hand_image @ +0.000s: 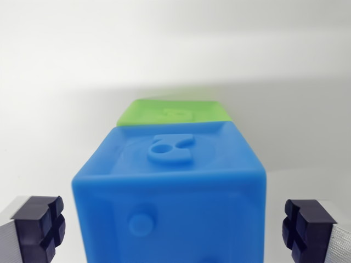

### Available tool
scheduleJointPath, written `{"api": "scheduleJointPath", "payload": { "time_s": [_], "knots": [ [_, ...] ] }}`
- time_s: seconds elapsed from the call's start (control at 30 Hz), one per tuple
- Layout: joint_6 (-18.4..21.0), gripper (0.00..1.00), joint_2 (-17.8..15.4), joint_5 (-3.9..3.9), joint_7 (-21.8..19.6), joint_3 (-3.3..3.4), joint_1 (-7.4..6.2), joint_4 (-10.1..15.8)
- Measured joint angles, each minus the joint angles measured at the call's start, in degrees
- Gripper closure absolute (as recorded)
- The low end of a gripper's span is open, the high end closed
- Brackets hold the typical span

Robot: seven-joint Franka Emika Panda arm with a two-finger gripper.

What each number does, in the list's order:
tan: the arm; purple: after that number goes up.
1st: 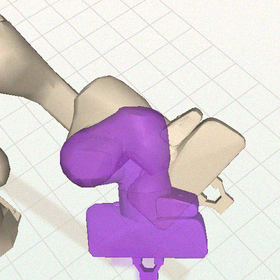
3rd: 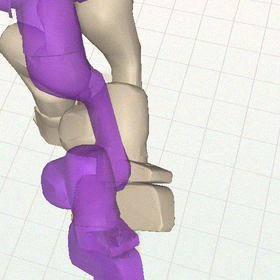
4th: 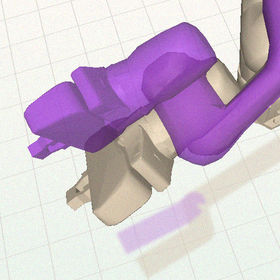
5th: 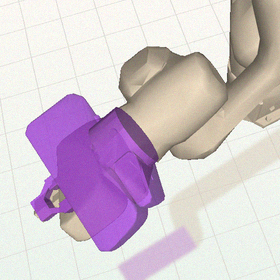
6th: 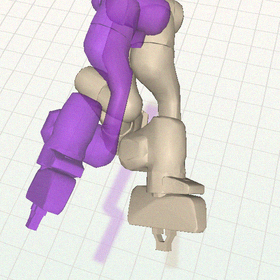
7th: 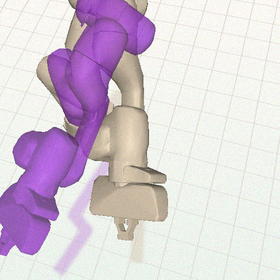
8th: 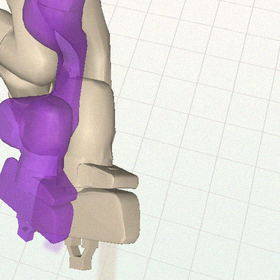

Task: Stack cube

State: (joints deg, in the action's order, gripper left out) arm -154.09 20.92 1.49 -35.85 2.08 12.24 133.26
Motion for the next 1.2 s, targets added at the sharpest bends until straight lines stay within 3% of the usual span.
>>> {"api": "scheduleJointPath", "payload": {
  "time_s": [0.7, 1.2],
  "knots": [
    [8.0, 0.0, -8.6, -0.56, -0.3, 0.19, -0.06, 0.4],
    [16.8, 0.0, -16.1, -1.03, -0.7, 0.2, -0.06, -0.9]
  ]
}}
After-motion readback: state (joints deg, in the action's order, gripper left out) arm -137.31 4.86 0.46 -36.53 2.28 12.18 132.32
